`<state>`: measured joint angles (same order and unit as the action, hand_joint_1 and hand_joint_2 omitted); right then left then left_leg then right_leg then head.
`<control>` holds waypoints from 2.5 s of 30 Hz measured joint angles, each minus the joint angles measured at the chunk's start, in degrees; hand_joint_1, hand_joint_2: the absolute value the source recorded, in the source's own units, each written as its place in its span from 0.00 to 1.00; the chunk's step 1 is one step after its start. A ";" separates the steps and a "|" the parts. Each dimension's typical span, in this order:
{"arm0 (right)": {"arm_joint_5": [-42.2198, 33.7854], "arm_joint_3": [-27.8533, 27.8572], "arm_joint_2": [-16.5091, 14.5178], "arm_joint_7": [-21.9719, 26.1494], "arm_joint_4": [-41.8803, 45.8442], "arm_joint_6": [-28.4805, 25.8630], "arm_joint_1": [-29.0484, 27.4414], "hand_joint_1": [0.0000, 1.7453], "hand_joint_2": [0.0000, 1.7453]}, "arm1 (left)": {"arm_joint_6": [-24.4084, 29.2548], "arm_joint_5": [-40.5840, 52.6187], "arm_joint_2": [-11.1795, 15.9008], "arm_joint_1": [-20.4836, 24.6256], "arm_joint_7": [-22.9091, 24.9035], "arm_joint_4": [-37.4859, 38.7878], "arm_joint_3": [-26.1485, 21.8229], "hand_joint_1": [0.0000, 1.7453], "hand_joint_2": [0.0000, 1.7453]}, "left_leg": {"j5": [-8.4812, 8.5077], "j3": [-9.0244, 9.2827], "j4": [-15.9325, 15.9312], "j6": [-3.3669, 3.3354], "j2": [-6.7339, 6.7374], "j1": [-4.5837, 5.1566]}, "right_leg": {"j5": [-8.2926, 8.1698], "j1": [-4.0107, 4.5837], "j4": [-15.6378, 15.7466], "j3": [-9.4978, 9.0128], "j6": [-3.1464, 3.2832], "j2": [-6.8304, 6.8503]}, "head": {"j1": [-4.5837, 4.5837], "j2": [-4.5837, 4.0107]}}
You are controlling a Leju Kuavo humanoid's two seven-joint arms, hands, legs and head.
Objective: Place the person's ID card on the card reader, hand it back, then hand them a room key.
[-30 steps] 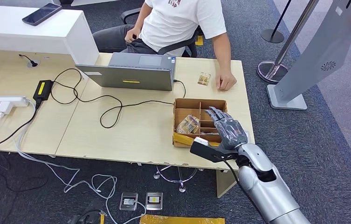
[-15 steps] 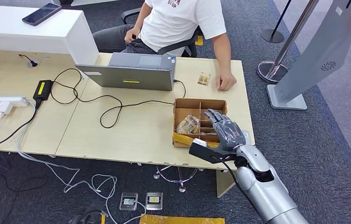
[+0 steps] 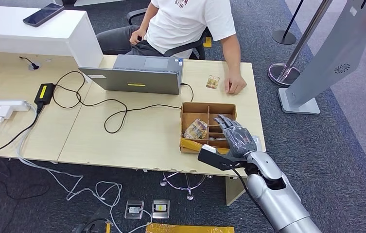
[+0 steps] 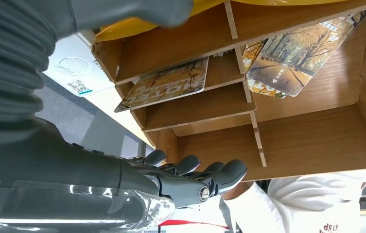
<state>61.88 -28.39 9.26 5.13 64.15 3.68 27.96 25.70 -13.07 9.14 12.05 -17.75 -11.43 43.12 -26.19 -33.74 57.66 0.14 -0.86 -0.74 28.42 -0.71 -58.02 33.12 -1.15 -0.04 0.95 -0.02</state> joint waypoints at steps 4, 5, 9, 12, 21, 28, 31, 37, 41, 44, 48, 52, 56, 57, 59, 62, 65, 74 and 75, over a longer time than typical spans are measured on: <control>-0.36 0.02 0.09 -0.12 -0.39 0.08 -0.06 0.97 1.00 | 0.01 0.07 -0.12 0.04 0.00 0.00 0.00 0.00 0.00 | 0.00 0.01 0.00 0.00 0.00 0.00 | 0.00 0.00 0.00 0.00 0.00 -0.01 | 0.00 0.00; -0.56 0.03 0.13 -0.15 -0.57 0.16 -0.09 0.98 1.00 | 0.02 0.08 -0.17 0.04 0.00 0.00 0.00 0.00 0.00 | 0.00 0.01 0.00 0.00 0.01 0.00 | 0.00 0.00 0.00 0.00 0.00 -0.01 | 0.00 0.00; -0.89 0.04 0.19 -0.07 -0.84 0.51 -0.12 1.00 1.00 | 0.02 0.05 -0.24 0.05 0.00 0.00 0.00 0.00 0.00 | 0.00 0.01 0.00 0.00 0.01 0.00 | 0.00 0.00 0.00 -0.01 0.00 -0.01 | 0.01 0.00; -1.00 0.04 0.19 0.13 -0.85 0.78 -0.02 1.00 1.00 | 0.02 0.00 -0.24 0.05 0.00 0.00 0.00 0.00 0.00 | 0.00 0.01 0.00 0.00 0.00 0.00 | 0.00 0.00 0.00 -0.01 0.00 -0.01 | 0.00 0.00; -1.03 0.04 0.19 0.21 -0.87 0.89 -0.01 1.00 1.00 | 0.02 -0.02 -0.24 0.05 0.00 0.00 0.00 0.00 0.00 | 0.00 0.01 0.00 0.00 0.00 0.00 | 0.00 0.00 0.00 -0.01 0.00 -0.01 | 0.00 0.00; -1.03 0.04 0.19 0.21 -0.88 0.89 0.00 1.00 1.00 | 0.02 -0.05 -0.26 0.05 0.00 0.00 0.00 0.00 0.00 | 0.00 0.01 0.00 0.00 0.00 0.00 | 0.00 0.00 0.00 -0.01 0.00 -0.01 | 0.01 0.00; -1.03 0.02 0.19 0.26 -0.93 0.92 0.00 1.00 1.00 | 0.04 -0.13 -0.26 0.05 0.00 0.00 0.00 0.00 0.00 | 0.00 0.01 0.00 0.00 0.00 0.00 | 0.00 0.00 0.00 -0.02 0.00 -0.01 | 0.01 0.00; -1.04 -0.05 0.14 0.28 -0.97 0.95 0.01 1.00 1.00 | 0.04 -0.18 -0.26 0.04 0.00 0.00 0.00 0.00 0.00 | 0.00 0.01 0.00 0.00 0.00 0.00 | 0.00 0.00 0.00 -0.02 0.00 0.00 | -0.01 0.00; -1.18 -0.13 0.01 0.28 -1.19 0.89 0.03 1.00 1.00 | 0.05 -0.23 -0.26 0.03 0.00 0.00 0.00 0.00 0.00 | 0.00 0.01 0.00 0.00 0.00 0.00 | 0.00 0.00 0.00 -0.03 0.00 0.00 | 0.00 0.00; -1.07 -0.16 -0.18 0.37 -1.44 -0.24 0.24 1.00 1.00 | 0.13 -0.26 -0.26 0.02 -0.10 0.00 0.00 0.00 0.00 | 0.00 0.00 0.00 0.00 0.00 0.00 | 0.00 0.00 0.00 -0.04 0.00 0.00 | -0.01 0.00; -0.42 -0.15 -0.22 0.86 -1.74 -2.98 2.42 1.00 1.00 | 0.38 -0.24 -0.26 0.01 -0.68 0.00 0.00 0.00 0.00 | 0.01 0.00 0.00 0.00 0.01 0.00 | -0.02 0.00 -0.01 -0.02 0.01 -0.03 | 0.00 0.00; -0.07 0.91 0.10 1.15 -1.75 -4.31 7.52 1.00 1.00 | 0.86 -0.13 -0.29 0.01 -1.10 0.00 0.00 0.00 0.00 | 0.03 0.03 0.01 0.02 0.05 0.01 | -0.05 -0.01 -0.01 -0.01 0.01 -0.05 | -0.01 0.00; -0.11 2.64 1.14 2.37 -1.80 -4.45 13.20 1.00 1.00 | 1.33 -0.02 -0.42 -0.04 -1.20 0.00 0.00 0.00 0.00 | 0.04 0.03 0.02 0.02 0.04 0.01 | -0.06 -0.01 -0.01 -0.02 0.00 -0.04 | 0.00 0.00; -0.11 2.98 1.38 2.58 -1.84 -4.51 14.24 1.00 1.00 | 1.36 -0.01 -0.45 -0.05 -1.20 0.00 0.00 0.00 0.00 | 0.04 0.03 0.02 0.02 0.04 0.01 | -0.06 -0.01 -0.01 -0.02 0.01 -0.04 | -0.01 0.00; -0.11 3.50 1.72 2.83 -1.88 -4.75 15.46 1.00 1.00 | 1.40 0.00 -0.52 -0.05 -1.20 0.00 0.00 0.00 0.00 | 0.04 0.03 0.02 0.03 0.04 0.01 | -0.05 -0.01 -0.01 -0.02 0.01 -0.04 | -0.01 0.00; -0.09 3.94 1.89 2.94 -1.89 -5.23 16.30 1.00 1.00 | 1.43 0.00 -0.59 -0.05 -1.22 0.00 0.00 0.00 0.00 | 0.03 0.02 0.02 0.03 0.04 0.01 | -0.05 0.00 -0.01 0.00 0.01 -0.05 | 0.01 0.00; -0.03 4.10 2.20 3.20 -1.91 -5.61 17.28 1.00 1.00 | 1.52 0.00 -0.70 -0.05 -1.22 0.00 0.00 0.00 0.00 | 0.03 0.02 0.02 0.03 0.04 0.00 | -0.05 0.00 -0.01 0.00 0.01 -0.04 | 0.01 0.00; -0.68 4.46 2.70 4.50 -2.83 -5.74 21.28 1.00 1.00 | 1.80 -0.08 -0.99 -0.11 -1.69 0.00 0.00 0.00 0.00 | 0.04 0.02 0.02 0.03 0.04 0.00 | -0.05 0.00 -0.01 -0.02 0.01 -0.03 | -0.01 0.00; -0.72 4.45 2.70 4.63 -2.94 -5.74 21.50 1.00 1.00 | 1.83 -0.11 -1.02 -0.13 -1.75 0.00 0.00 0.00 0.00 | 0.04 0.02 0.02 0.03 0.03 0.00 | -0.05 0.00 -0.01 -0.03 0.01 -0.03 | 0.00 0.00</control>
<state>61.16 -23.94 11.96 9.75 61.21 -2.05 49.46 27.53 -13.18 8.11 11.93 -19.50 -11.43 43.12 -26.15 -33.72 57.68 0.17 -0.82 -0.73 28.37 -0.71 -58.03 33.09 -1.14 -0.06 0.95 -0.02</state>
